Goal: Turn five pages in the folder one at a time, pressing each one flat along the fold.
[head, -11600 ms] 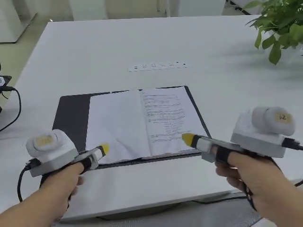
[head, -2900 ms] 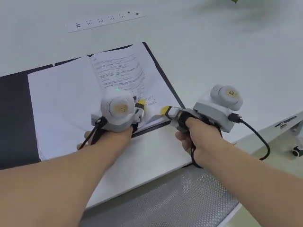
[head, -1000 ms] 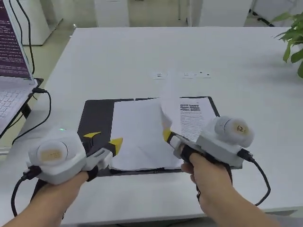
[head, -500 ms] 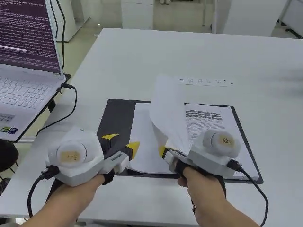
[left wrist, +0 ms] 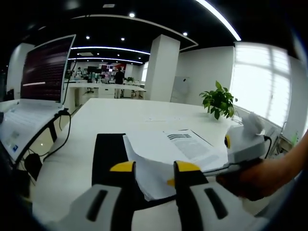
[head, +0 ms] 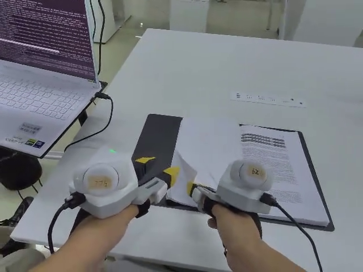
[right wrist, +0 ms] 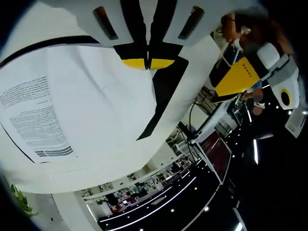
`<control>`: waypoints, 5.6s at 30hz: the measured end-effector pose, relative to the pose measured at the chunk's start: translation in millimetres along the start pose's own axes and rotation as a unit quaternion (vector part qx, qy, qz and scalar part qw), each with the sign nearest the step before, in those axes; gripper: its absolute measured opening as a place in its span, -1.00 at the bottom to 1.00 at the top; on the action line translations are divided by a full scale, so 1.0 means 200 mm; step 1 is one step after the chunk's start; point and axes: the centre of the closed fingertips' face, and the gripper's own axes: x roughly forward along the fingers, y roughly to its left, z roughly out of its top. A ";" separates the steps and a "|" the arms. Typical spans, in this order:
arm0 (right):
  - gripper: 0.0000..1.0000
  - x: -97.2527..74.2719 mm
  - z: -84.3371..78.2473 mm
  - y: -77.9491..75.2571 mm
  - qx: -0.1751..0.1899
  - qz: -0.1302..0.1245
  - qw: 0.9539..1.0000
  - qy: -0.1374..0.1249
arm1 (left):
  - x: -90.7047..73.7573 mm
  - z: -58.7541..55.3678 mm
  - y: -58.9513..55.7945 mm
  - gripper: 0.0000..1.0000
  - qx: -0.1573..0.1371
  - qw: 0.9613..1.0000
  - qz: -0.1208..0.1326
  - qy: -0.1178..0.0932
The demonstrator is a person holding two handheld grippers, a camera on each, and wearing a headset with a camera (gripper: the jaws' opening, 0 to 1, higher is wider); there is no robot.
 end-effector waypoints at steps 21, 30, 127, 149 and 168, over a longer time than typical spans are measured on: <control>-0.94 0.09 -0.15 -0.03 -0.061 -0.004 0.997 0.038 | 0.10 -0.15 0.01 -0.41 0.022 0.996 -0.002 0.086; -0.84 0.06 -0.18 -0.02 -0.071 0.016 0.997 0.040 | 0.23 -0.25 -0.01 -0.48 0.043 0.991 -0.010 0.124; -1.00 0.58 0.99 -1.08 -0.040 -0.101 0.989 -0.099 | 0.37 -0.59 0.01 -0.56 0.063 0.987 0.053 0.136; -1.00 0.44 0.85 -1.01 -0.050 -0.081 0.991 -0.095 | 0.37 -0.59 0.01 -0.58 0.066 0.987 0.053 0.133; -1.00 0.29 0.71 -0.91 -0.052 -0.064 0.994 -0.076 | 0.36 -0.59 0.01 -0.59 0.065 0.988 0.055 0.129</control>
